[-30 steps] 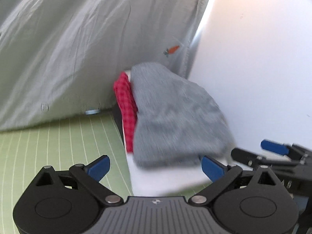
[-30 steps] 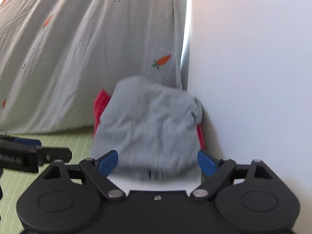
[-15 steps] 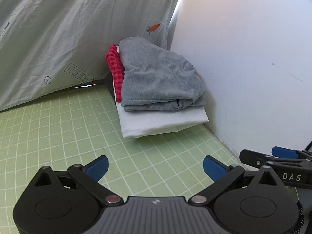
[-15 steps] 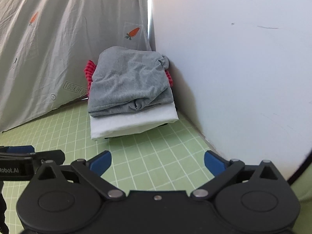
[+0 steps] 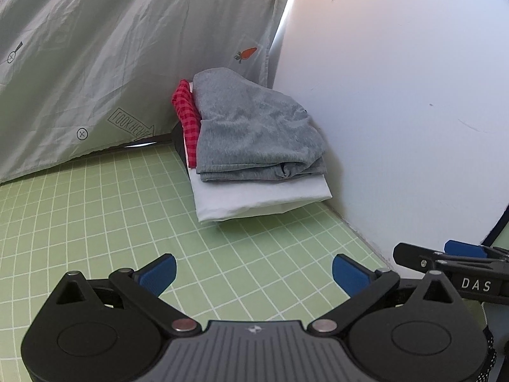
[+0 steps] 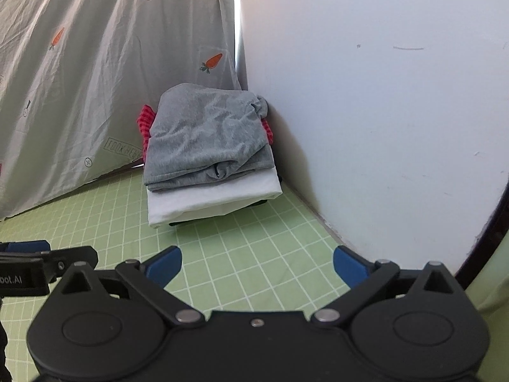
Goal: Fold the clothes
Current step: 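Open both grippers and withdraw from the stacked clothes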
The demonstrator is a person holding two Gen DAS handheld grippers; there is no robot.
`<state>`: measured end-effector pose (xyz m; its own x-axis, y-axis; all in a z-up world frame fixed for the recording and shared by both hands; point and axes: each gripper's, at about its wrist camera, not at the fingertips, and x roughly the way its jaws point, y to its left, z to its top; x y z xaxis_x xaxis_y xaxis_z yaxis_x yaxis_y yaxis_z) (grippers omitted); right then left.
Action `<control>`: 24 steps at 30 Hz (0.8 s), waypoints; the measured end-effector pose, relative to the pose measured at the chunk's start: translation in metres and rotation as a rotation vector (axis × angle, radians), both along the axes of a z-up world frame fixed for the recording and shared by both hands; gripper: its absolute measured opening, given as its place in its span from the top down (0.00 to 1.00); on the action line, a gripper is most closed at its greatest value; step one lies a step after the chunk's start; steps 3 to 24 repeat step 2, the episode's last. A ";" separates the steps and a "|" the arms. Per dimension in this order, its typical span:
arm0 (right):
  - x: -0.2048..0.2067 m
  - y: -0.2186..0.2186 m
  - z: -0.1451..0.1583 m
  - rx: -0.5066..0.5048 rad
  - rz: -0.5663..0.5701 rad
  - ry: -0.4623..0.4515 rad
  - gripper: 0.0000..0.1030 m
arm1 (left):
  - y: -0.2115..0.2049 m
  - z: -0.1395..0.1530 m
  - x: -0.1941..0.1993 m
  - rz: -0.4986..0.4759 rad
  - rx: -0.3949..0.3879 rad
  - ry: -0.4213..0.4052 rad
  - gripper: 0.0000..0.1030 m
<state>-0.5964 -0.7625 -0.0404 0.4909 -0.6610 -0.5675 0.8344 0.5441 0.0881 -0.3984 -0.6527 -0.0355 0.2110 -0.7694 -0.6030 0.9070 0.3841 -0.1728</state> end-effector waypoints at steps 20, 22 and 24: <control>0.000 0.000 0.001 -0.002 0.000 -0.004 0.00 | 0.001 0.001 0.000 -0.002 -0.001 0.000 0.00; 0.000 0.000 0.001 -0.002 0.000 -0.004 0.00 | 0.001 0.001 0.000 -0.002 -0.001 0.000 0.00; 0.000 0.000 0.001 -0.002 0.000 -0.004 0.00 | 0.001 0.001 0.000 -0.002 -0.001 0.000 0.00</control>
